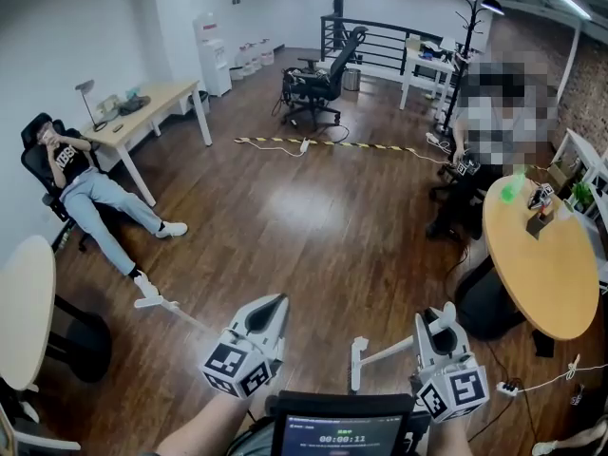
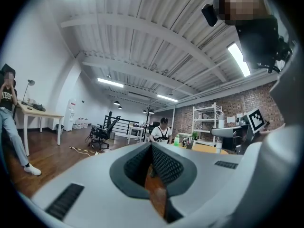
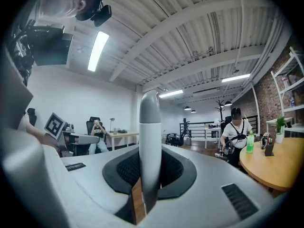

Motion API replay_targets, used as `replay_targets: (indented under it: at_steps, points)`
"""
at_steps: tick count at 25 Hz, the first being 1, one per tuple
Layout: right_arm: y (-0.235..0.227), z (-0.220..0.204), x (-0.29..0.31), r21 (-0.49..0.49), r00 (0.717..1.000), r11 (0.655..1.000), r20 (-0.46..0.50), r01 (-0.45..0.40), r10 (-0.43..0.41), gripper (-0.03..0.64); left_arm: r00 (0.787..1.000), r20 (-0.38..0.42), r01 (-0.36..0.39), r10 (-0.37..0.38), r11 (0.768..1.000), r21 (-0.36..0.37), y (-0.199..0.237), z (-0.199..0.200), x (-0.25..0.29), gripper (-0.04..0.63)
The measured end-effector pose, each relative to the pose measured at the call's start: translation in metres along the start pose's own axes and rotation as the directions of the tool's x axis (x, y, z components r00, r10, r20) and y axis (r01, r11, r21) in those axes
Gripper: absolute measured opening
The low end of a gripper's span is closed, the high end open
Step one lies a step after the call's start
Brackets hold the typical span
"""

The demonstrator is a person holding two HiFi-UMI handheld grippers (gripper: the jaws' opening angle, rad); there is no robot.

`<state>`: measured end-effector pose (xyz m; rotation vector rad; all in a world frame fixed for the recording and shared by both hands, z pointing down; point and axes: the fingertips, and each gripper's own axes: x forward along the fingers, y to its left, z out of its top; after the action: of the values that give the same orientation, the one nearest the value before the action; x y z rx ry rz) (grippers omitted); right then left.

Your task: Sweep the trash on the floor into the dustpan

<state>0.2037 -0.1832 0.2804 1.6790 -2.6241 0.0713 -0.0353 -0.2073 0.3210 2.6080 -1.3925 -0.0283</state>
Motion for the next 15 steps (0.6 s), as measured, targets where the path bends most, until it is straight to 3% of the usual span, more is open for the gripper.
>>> replay_targets:
  at_steps: [15]
  points:
    - [0.0031, 0.0032, 0.0037, 0.011, 1.000, 1.000, 0.014, -0.022, 0.022, 0.077, 0.999, -0.017, -0.030, 0.029, 1.000, -0.008, 0.0012, -0.0050, -0.0099, 0.008]
